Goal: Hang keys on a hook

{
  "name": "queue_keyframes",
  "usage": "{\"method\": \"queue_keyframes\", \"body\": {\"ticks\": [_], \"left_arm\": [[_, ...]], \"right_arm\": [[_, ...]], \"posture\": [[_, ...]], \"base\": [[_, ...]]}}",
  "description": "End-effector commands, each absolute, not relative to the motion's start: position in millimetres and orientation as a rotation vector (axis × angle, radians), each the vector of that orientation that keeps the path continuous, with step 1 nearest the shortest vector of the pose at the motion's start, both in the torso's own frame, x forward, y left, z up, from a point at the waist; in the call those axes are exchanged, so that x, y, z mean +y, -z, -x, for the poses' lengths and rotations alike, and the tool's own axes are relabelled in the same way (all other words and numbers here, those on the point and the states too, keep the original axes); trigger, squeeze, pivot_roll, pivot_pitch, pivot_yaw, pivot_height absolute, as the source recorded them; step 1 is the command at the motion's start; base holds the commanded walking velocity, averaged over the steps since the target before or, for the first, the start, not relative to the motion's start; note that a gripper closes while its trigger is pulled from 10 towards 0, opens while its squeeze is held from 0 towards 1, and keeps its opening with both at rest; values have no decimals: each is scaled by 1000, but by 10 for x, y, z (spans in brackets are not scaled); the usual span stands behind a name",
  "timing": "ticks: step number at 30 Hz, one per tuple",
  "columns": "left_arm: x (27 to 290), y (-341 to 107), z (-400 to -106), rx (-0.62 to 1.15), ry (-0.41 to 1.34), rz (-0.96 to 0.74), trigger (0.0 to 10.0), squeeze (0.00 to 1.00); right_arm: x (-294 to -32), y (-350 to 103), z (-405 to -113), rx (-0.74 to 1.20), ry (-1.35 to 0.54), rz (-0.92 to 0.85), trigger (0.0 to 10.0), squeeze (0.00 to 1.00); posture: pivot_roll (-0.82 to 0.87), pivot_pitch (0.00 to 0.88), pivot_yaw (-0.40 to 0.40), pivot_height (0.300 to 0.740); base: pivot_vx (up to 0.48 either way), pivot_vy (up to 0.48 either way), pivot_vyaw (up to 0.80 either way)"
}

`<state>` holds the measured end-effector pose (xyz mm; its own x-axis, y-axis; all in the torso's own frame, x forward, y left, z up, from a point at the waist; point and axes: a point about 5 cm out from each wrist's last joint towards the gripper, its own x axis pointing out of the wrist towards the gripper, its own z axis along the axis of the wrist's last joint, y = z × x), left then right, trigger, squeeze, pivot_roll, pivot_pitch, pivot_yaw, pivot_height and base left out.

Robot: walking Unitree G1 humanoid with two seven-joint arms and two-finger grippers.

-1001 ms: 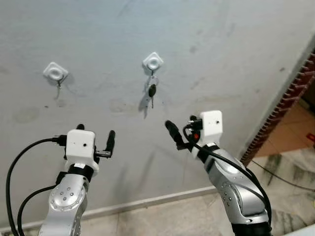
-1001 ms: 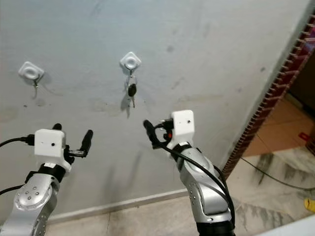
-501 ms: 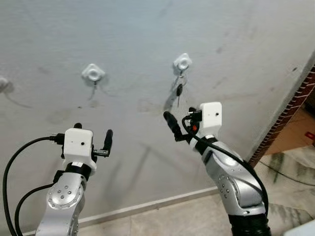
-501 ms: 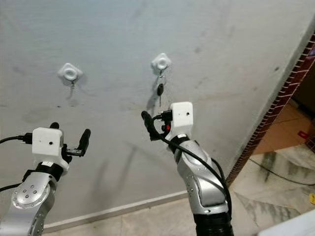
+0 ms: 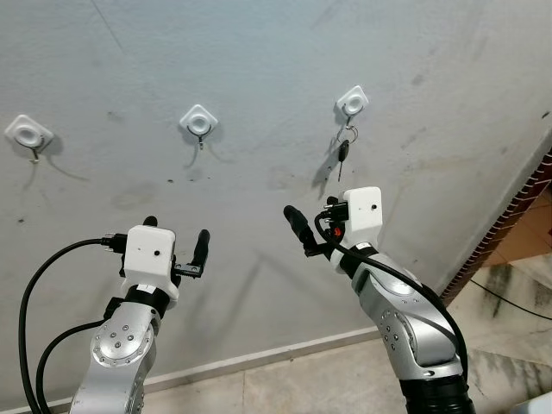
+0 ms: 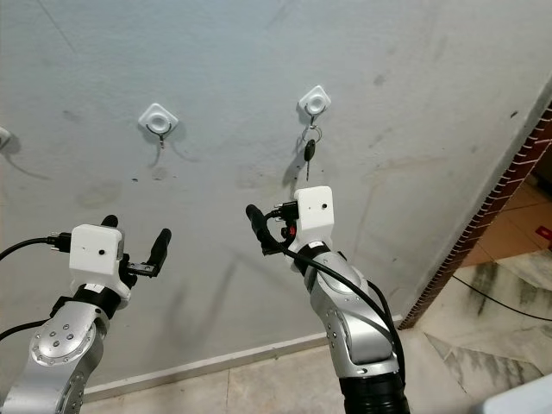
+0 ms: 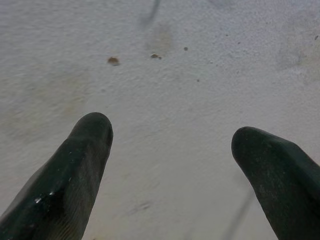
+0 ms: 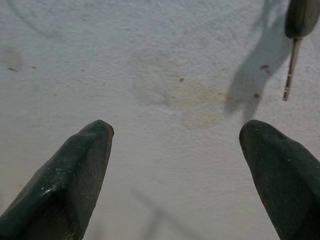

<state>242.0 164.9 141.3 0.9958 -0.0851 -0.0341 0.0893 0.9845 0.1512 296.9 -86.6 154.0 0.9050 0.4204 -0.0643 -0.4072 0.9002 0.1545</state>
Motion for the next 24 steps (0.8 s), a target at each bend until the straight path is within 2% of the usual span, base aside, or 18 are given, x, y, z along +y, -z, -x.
{"method": "queue_keyframes", "body": {"ticks": [1,24], "left_arm": [[1642,-1441,-2444,20,89,-163,10000,0],[1614,-1442,-2470,20,107,-168,10000,0]], "right_arm": [[-859,-1588,-2984,82,-435,-153,10000,0],[-822,-1605,-2989,69,-468,-126,10000,0]], "posture": [[64,0,23,740],[62,0,25,740]], "base": [[-255,0,0],[-271,0,0]]}}
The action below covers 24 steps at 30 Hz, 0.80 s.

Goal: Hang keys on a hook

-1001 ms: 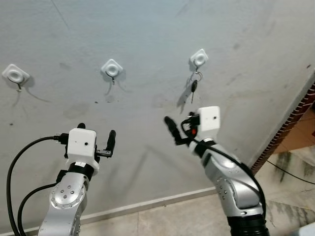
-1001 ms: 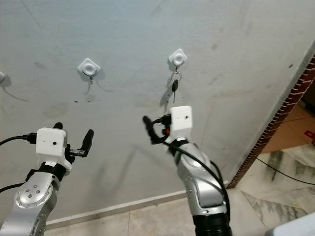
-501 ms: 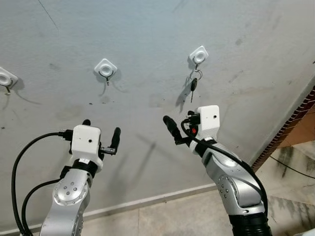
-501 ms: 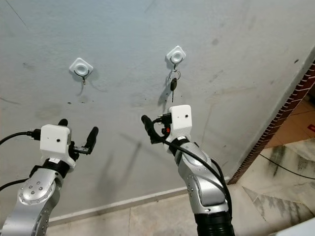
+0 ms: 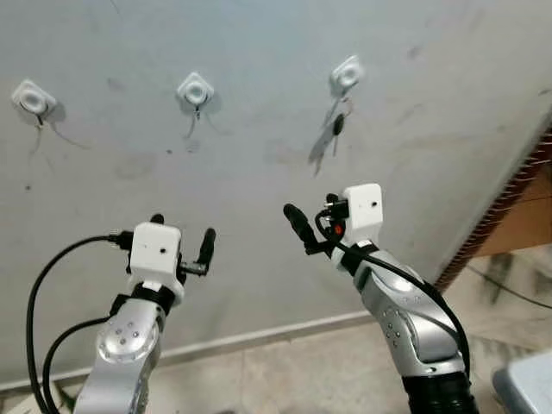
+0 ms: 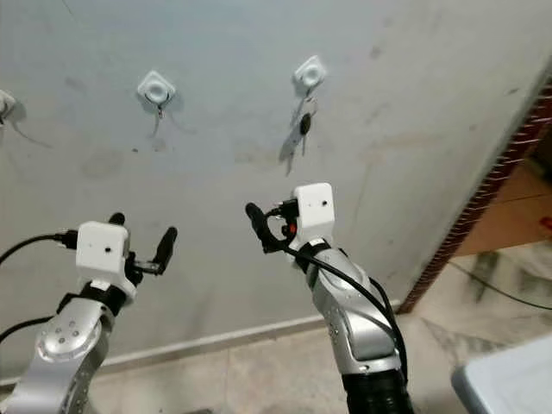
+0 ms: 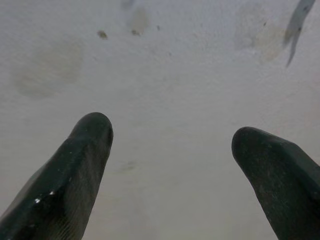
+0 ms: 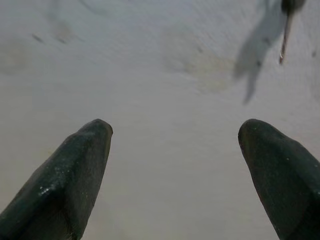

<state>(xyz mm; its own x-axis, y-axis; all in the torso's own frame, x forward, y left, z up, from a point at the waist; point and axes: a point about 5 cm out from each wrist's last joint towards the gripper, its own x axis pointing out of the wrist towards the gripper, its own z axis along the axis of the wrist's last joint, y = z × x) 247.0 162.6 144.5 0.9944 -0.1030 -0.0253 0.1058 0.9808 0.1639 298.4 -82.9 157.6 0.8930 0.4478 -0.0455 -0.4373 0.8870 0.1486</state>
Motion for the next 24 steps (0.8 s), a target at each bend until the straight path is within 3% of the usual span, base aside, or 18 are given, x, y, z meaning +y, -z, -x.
{"method": "queue_keyframes", "body": {"ticks": [1,24], "left_arm": [[1614,-1446,-2474,19,107,-166,10000,0],[1596,-1432,-2478,27,113,-156,10000,0]], "right_arm": [[-825,-1604,-2990,69,-466,-125,10000,0],[-834,-1595,-3002,68,-451,-110,10000,0]], "posture": [[60,0,27,740],[57,0,28,740]], "base": [[-277,0,0],[-275,0,0]]}}
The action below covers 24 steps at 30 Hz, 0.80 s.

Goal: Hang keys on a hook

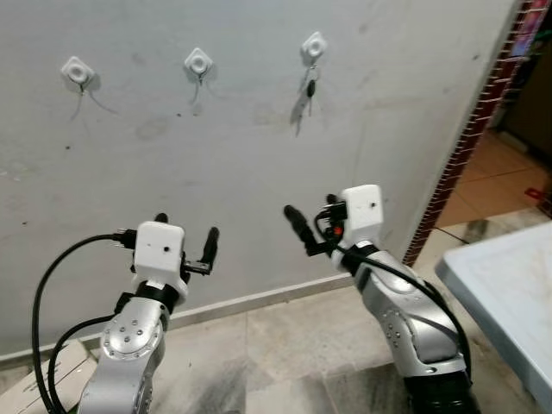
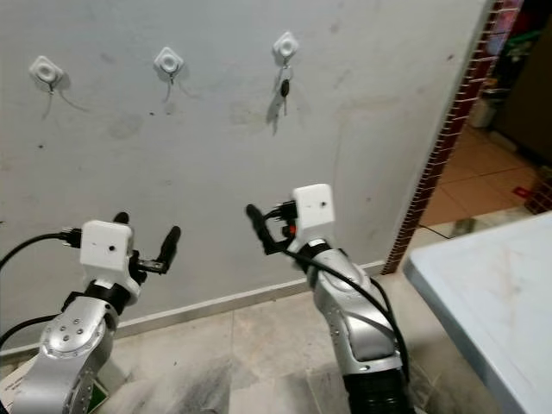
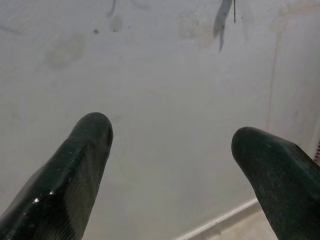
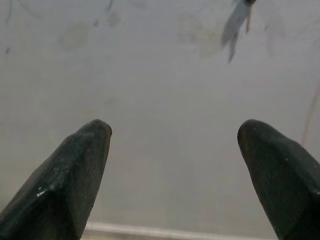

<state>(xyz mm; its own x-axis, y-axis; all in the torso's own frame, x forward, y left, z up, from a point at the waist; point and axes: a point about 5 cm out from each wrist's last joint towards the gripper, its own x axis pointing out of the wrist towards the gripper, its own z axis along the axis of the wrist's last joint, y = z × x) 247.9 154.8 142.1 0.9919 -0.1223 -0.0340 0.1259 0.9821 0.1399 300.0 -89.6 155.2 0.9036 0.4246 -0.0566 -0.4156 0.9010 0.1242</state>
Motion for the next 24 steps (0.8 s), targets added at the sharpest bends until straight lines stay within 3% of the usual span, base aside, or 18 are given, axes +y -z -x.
{"method": "queue_keyframes", "body": {"ticks": [1,24], "left_arm": [[1594,-1428,-2479,27,114,-156,10000,0],[1569,-1421,-2505,21,121,-156,10000,0]], "right_arm": [[-842,-1584,-3012,76,-439,-110,10000,0],[-911,-1587,-3104,56,-360,-56,10000,0]], "posture": [[57,0,28,740],[51,0,28,740]], "base": [[-274,0,0],[-269,0,0]]}}
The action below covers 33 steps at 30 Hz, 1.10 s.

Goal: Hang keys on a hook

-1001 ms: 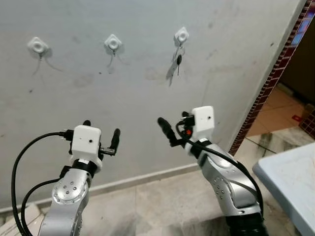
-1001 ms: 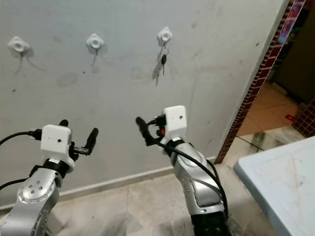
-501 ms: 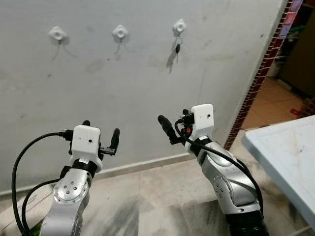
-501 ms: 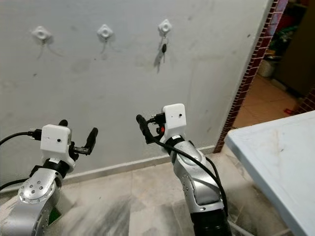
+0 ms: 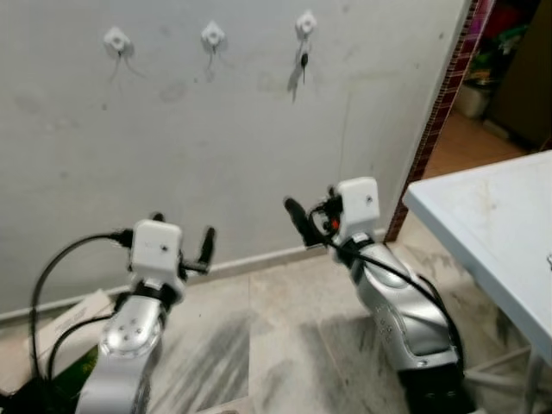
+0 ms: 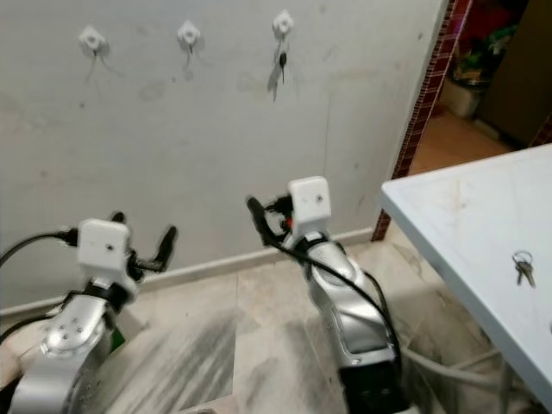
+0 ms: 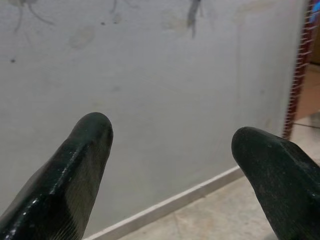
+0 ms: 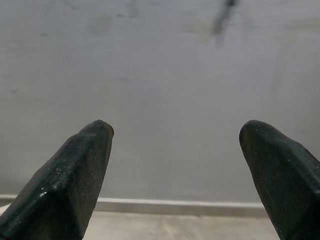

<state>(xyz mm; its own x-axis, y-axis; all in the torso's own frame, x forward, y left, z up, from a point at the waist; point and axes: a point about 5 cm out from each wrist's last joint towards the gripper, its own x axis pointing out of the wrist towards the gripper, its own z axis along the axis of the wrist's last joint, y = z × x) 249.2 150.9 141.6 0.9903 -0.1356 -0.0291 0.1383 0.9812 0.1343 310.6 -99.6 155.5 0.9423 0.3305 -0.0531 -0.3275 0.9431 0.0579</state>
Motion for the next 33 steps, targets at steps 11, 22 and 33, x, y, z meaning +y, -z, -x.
{"method": "queue_keyframes", "body": {"ticks": [11,22,33], "left_arm": [[1497,-1438,-2549,1,159,-132,10000,0],[1447,-1446,-2557,-6,202,-95,10000,0],[1452,-1442,-2567,-6,209,-75,10000,0]], "right_arm": [[-900,-1588,-3095,71,-381,-75,10000,0],[-916,-1604,-3117,56,-353,-48,10000,0],[-940,-1643,-3120,1,-313,-18,10000,0]], "posture": [[30,0,35,740],[18,0,32,740],[20,0,31,740]], "base": [[0,0,0],[0,0,-726],[0,0,-565]]}}
